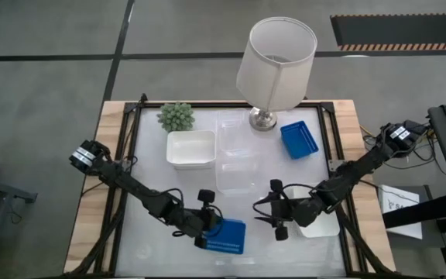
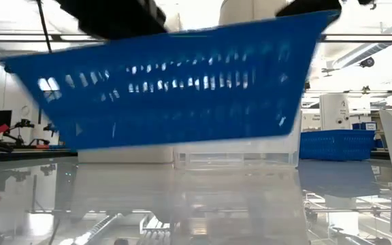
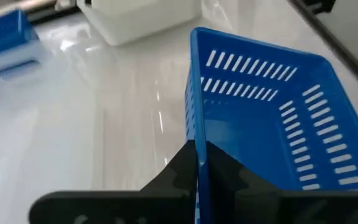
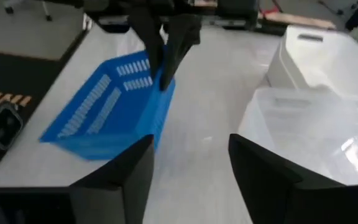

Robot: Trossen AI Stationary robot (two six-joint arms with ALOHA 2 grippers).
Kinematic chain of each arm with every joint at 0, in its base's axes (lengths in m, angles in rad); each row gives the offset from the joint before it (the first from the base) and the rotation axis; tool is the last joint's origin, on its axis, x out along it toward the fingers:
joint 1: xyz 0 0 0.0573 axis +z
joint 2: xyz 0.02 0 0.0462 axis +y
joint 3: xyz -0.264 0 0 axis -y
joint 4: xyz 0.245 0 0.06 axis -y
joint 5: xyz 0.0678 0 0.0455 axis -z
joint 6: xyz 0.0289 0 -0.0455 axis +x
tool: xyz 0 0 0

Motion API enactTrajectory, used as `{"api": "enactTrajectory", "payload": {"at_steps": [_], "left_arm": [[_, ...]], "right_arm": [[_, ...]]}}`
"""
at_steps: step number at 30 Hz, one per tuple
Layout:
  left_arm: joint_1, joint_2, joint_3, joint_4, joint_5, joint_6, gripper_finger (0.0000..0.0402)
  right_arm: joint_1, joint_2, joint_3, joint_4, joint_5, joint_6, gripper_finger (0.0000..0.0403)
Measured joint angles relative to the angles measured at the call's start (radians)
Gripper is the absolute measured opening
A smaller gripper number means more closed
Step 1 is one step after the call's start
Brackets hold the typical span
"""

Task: Stack baskets by color
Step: Stack the bottom blue bin on top of the blue bin

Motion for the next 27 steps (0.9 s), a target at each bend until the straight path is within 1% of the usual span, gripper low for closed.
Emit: {"api": "enactTrajectory", "payload": {"at_steps": [3,6,11,18,23,25,27], "left_arm": [[0.0,0.0,0.037,-0.017,-0.053,0.021,0.0],[0.004,0.0,0.062,-0.023,-0.112,0.026,0.0],[0.016,0.0,0.075,-0.023,-0.173,0.027,0.0],[0.016,0.0,0.076,-0.015,-0.173,0.08,0.0],[0.017,0.0,0.079,-0.017,-0.174,0.126,0.0],[0.017,0.0,0.078,-0.016,-0.174,0.127,0.0],[0.017,0.0,0.076,-0.016,-0.173,0.131,0.0]], "right_arm": [[0.001,0.024,0.048,-0.002,0.0,-0.018,0.0224],[-0.002,0.066,0.11,-0.011,0.001,-0.027,0.0232],[-0.018,0.143,0.217,-0.103,0.006,-0.036,0.0223],[-0.065,0.242,0.352,-0.308,0.007,0.013,0.0202],[-0.093,0.307,0.435,-0.444,0.004,0.034,0.0174],[-0.097,0.32,0.453,-0.459,0.004,0.029,0.0151],[-0.099,0.331,0.467,-0.463,0.004,0.013,0.0118]]}}
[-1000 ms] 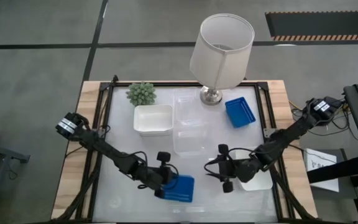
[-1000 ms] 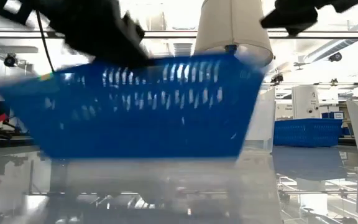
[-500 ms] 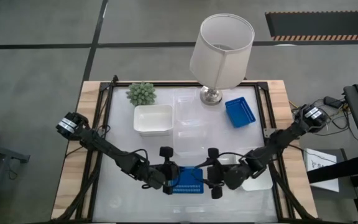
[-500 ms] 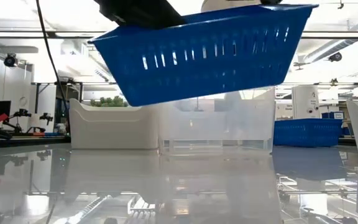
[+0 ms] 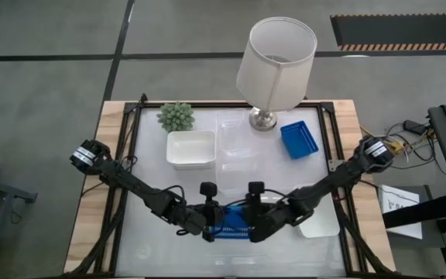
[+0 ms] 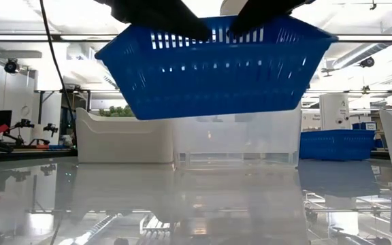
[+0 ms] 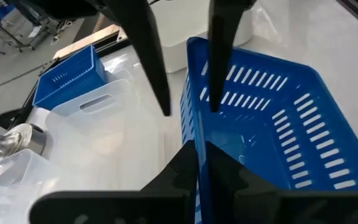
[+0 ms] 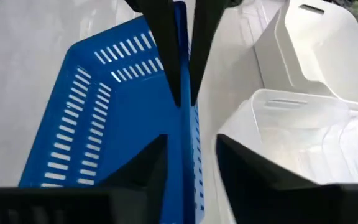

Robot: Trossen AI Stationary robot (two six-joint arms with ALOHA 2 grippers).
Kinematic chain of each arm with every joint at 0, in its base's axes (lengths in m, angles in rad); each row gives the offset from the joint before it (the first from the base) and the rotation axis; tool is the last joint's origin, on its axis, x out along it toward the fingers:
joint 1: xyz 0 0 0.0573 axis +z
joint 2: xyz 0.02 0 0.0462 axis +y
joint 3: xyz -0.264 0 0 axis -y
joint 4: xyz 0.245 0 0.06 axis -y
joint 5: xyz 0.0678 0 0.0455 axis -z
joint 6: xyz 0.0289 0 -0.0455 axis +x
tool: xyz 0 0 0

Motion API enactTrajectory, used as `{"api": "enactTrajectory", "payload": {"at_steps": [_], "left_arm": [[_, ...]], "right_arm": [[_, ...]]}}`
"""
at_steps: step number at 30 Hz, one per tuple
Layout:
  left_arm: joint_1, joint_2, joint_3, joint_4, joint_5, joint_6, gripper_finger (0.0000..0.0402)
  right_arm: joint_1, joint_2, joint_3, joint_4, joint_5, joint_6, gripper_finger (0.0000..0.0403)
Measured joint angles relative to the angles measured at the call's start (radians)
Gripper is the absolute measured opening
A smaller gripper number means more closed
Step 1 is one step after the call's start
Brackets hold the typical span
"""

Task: Stack baskets by color
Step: Stack the bottom blue bin on top of the blue bin

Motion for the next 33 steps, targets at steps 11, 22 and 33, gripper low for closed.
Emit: {"api": "enactTrajectory", "payload": {"at_steps": [11,22,33], "left_arm": [[0.001,0.0,-0.001,0.001,0.037,0.101,0.0028],[-0.006,-0.067,-0.001,-0.075,-0.013,0.311,0.0166],[-0.008,-0.361,-0.077,-0.166,-0.051,0.391,0.0187]], "right_arm": [[-0.011,0.011,0.016,-0.015,-0.016,-0.025,0.0011],[-0.031,-0.018,0.016,-0.078,-0.019,0.037,0.0009],[-0.084,-0.165,0.014,-0.268,-0.022,0.201,0.0009]]}}
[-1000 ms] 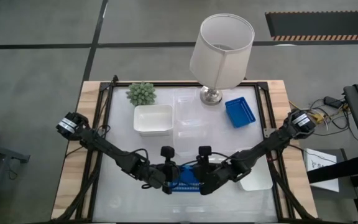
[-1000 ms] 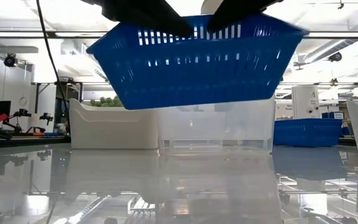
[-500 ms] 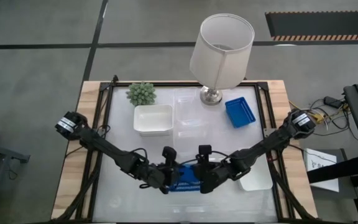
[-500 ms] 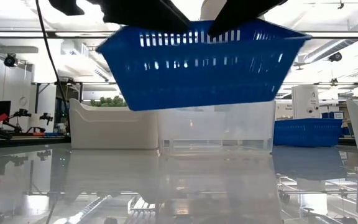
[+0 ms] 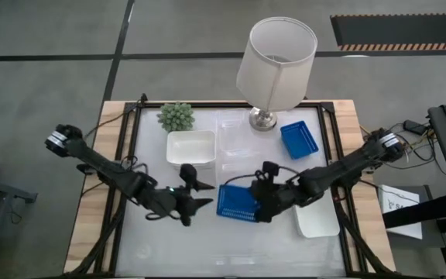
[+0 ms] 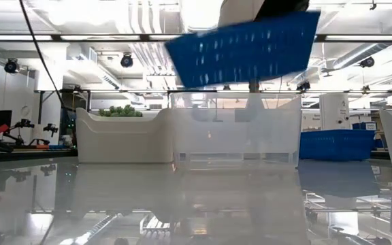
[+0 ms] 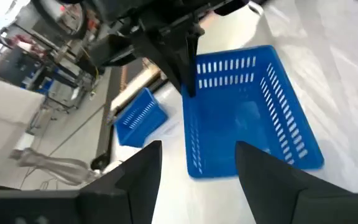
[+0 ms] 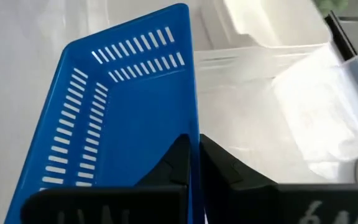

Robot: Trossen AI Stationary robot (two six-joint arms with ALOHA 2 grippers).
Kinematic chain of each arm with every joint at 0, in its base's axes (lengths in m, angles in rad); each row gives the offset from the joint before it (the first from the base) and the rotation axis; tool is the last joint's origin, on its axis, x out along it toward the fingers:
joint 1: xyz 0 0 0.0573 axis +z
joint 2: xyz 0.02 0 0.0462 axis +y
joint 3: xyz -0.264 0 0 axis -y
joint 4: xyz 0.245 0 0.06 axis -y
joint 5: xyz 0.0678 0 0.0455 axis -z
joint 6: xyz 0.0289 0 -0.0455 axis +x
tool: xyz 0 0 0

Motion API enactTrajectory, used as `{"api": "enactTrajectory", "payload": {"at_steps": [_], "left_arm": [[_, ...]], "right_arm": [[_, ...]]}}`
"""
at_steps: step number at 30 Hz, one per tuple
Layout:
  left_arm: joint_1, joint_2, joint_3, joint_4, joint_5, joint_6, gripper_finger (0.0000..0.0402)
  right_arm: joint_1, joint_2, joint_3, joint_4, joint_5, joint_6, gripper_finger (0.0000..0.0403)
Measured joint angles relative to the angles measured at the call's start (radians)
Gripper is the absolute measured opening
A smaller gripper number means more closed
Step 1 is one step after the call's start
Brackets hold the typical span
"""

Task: Stack baskets by color
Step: Stack the bottom blue bin on top of the blue bin

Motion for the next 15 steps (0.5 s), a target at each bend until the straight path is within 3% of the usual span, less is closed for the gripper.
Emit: {"api": "enactTrajectory", "payload": {"at_steps": [4,9,15], "left_arm": [[0.0,-0.094,-0.044,0.01,-0.002,-0.001,0.0187],[0.0,-0.18,-0.105,0.148,-0.008,0.026,0.0187],[0.002,-0.259,-0.157,0.188,-0.031,0.058,0.0187]], "right_arm": [[-0.036,-0.1,-0.022,-0.017,0.007,0.066,0.0009],[-0.09,-0.269,-0.092,-0.046,0.018,0.187,0.0009],[-0.219,-0.485,-0.251,-0.146,0.082,0.379,0.0009]]}}
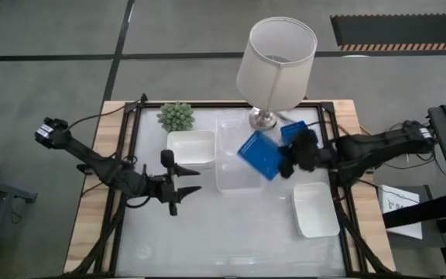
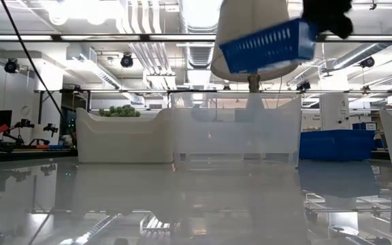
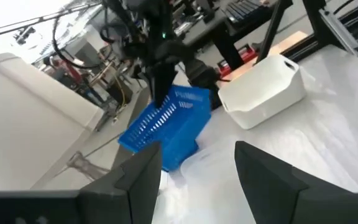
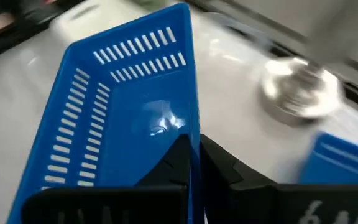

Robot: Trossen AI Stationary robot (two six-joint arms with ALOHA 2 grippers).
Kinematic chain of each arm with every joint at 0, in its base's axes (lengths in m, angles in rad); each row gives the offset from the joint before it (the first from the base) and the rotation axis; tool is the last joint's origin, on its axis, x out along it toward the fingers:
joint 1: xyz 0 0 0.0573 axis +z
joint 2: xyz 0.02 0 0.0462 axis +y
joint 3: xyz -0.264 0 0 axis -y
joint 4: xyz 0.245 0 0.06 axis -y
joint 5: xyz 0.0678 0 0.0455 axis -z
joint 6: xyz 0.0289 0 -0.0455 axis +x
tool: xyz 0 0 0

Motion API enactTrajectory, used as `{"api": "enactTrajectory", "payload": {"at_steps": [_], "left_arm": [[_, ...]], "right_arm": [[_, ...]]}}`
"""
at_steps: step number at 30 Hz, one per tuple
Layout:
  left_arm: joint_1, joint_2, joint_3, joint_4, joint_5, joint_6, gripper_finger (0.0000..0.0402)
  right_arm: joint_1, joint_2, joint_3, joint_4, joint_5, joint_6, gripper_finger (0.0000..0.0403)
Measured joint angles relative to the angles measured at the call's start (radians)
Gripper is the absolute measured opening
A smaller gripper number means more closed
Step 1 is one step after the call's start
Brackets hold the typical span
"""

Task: Stack baskets by color
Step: Stack the bottom blue bin on top of the blue bin

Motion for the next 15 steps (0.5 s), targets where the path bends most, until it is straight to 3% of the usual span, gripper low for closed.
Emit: {"api": "enactTrajectory", "payload": {"at_steps": [9,15], "left_arm": [[0.0,-0.046,-0.059,0.026,-0.003,-0.01,0.0187],[0.0,-0.046,-0.079,0.025,-0.005,-0.009,0.0187]], "right_arm": [[-0.264,-0.25,-0.209,-0.047,-0.006,0.07,0.0009],[-0.393,-0.282,-0.25,-0.179,-0.004,0.078,0.0009]]}}
